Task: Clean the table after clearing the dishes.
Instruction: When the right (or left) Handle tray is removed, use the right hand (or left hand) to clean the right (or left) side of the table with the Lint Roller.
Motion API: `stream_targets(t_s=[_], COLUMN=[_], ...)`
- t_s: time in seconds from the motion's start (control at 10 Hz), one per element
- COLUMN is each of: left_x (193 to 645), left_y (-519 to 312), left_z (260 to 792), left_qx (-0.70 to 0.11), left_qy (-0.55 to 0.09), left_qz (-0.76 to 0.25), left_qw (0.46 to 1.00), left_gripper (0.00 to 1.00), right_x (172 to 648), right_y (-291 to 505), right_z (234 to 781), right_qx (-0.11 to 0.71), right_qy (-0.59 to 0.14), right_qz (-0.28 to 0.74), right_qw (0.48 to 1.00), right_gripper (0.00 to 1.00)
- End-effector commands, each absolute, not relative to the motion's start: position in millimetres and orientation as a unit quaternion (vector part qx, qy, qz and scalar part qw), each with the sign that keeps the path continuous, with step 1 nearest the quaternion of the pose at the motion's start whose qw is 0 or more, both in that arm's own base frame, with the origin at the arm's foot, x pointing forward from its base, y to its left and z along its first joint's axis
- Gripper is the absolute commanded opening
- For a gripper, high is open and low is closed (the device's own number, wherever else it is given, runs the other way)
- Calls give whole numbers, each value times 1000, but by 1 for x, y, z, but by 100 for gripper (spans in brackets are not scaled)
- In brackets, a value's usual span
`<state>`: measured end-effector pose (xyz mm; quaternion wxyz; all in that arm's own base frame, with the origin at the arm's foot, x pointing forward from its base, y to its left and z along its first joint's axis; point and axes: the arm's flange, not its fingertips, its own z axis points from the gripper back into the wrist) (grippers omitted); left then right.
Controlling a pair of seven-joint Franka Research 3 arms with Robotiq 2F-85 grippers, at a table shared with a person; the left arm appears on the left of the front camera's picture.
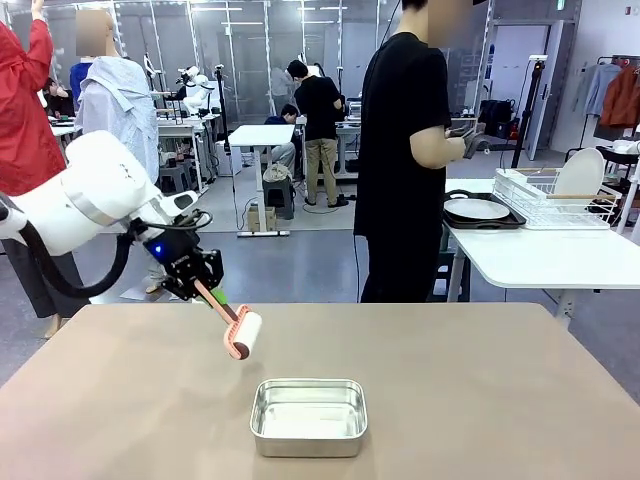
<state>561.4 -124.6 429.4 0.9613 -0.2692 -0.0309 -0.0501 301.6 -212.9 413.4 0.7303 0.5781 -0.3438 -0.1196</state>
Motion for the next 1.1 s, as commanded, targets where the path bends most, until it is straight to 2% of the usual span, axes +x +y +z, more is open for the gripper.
stream_targets(t_s=[0.0, 0.3, 0.4, 1.0], left_x=[558, 553, 552, 580], left_y=[-123, -111, -105, -44], left_z=[419, 388, 377, 316], left_qx=[-289, -318, -326, -384], left_qy=[-68, -55, -71, -24], left_qz=[-24, -9, -28, -34], left_qw=[955, 947, 942, 922], left_gripper=[22, 22, 22, 22], right_x=[300, 300, 300, 300], right_y=[-213, -213, -213, -213], right_z=[415, 415, 415, 415], right_qx=[580, 580, 580, 580], right_qy=[-345, -345, -345, -345], right_qz=[-114, -114, -114, -114], right_qw=[729, 729, 729, 729], right_gripper=[100, 100, 100, 100])
